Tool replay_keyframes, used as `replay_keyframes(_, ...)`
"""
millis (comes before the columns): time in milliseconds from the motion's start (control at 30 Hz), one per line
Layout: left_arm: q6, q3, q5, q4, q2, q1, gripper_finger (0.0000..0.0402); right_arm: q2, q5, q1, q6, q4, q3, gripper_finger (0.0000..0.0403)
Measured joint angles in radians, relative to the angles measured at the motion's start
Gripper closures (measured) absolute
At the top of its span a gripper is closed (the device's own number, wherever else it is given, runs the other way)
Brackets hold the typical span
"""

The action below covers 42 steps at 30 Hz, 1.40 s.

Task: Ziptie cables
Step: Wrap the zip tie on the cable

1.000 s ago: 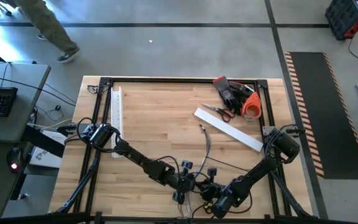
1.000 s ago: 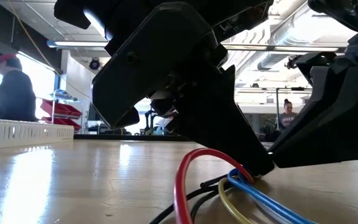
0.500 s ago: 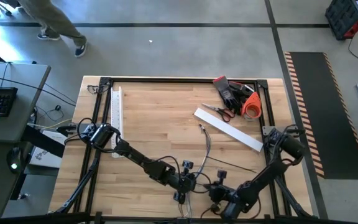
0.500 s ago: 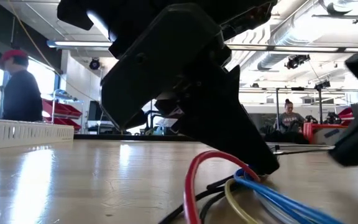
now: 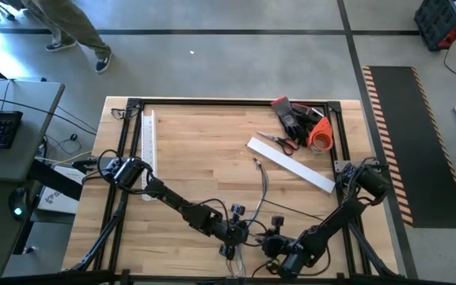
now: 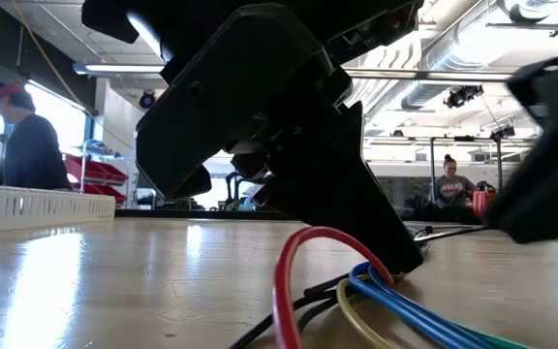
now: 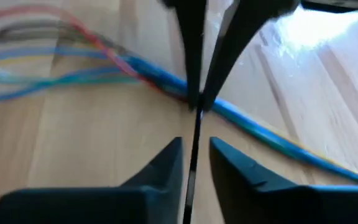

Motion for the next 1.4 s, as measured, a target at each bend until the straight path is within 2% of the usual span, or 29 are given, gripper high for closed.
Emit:
replay_keyframes(133,0.001,0.000,0.000,0.004,0.000,-0.001,0.0401,0.000,-0.012,-0.037,-0.007,0.012,0.000,0.0292)
replay_keyframes(233,0.003,0.000,-0.002,0.006,0.000,-0.002,0.0401,0.000,-0.027,-0.053,-0.026,0.018,0.000,0.0288)
replay_keyframes(400,0.003,0.000,-0.004,0.011,0.000,-0.002,0.0397,0.003,-0.093,-0.071,-0.076,0.042,0.000,0.0318)
replay_keyframes(600,0.004,-0.001,-0.067,0.014,0.002,-0.017,0.0376,0.017,-0.116,-0.078,-0.074,0.046,0.000,0.0394)
replay_keyframes(767,0.026,-0.001,-0.082,0.011,-0.001,-0.033,0.0345,0.017,-0.105,-0.077,-0.053,0.042,0.000,0.0401)
replay_keyframes(900,0.026,-0.001,-0.111,0.009,-0.001,-0.040,0.0337,0.017,-0.104,-0.077,-0.050,0.042,0.000,0.0402)
replay_keyframes(1400,0.026,-0.001,-0.133,-0.003,-0.004,-0.045,0.0397,0.017,-0.109,-0.075,-0.033,0.036,0.000,0.0403)
